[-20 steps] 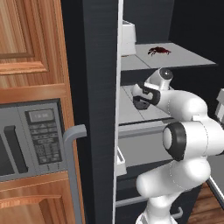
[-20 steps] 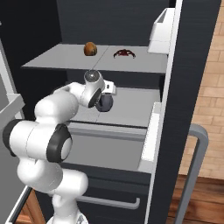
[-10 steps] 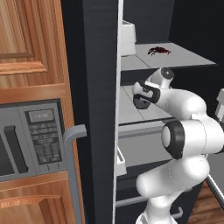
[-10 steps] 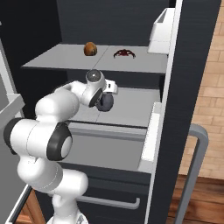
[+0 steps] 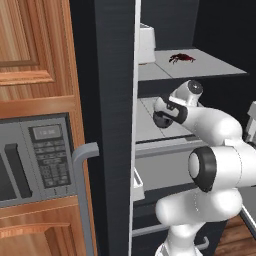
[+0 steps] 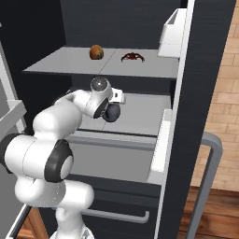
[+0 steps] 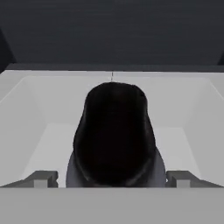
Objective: Move the bread and lobster from the second highest shelf to the top shelf to make space. Then, place the pitcher from the counter on the cleared second highest shelf.
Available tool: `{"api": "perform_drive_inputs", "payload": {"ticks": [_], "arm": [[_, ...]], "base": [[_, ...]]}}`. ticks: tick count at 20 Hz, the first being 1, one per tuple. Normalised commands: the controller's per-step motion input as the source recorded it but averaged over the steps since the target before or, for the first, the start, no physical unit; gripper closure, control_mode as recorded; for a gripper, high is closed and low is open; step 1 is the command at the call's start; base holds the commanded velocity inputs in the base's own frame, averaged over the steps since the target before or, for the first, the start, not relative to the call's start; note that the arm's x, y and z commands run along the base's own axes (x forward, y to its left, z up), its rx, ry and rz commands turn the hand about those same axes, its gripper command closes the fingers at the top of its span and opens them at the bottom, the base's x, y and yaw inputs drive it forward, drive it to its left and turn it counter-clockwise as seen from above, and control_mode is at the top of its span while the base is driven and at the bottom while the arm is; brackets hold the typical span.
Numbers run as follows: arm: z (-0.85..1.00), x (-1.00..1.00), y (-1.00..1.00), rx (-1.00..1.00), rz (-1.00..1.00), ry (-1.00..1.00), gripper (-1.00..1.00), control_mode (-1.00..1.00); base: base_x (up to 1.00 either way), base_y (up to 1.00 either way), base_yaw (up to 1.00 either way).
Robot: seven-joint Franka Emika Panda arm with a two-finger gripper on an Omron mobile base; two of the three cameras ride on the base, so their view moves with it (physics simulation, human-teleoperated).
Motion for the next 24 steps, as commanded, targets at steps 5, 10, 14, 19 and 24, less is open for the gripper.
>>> {"api": "perform_drive_inputs", "payload": {"ticks": [5, 10, 14, 19, 24], "arm": [[0.01, -0.42, 0.0, 0.0, 0.0, 0.0, -1.0, -1.0], [0.11, -0.61, 0.0, 0.0, 0.0, 0.0, -1.0, -1.0], [0.17, -0.91, 0.05, 0.0, 0.0, 0.0, -1.0, -1.0], [0.32, -1.0, 0.15, -0.05, 0.0, -0.01, -1.0, -1.0], [0.6, -0.92, 0.15, -0.07, 0.0, -0.09, -1.0, -1.0]], "base": [[0.0, 0.0, 0.0], [0.0, 0.0, 0.0], [0.0, 0.0, 0.0], [0.0, 0.0, 0.0], [0.0, 0.0, 0.0]]}}
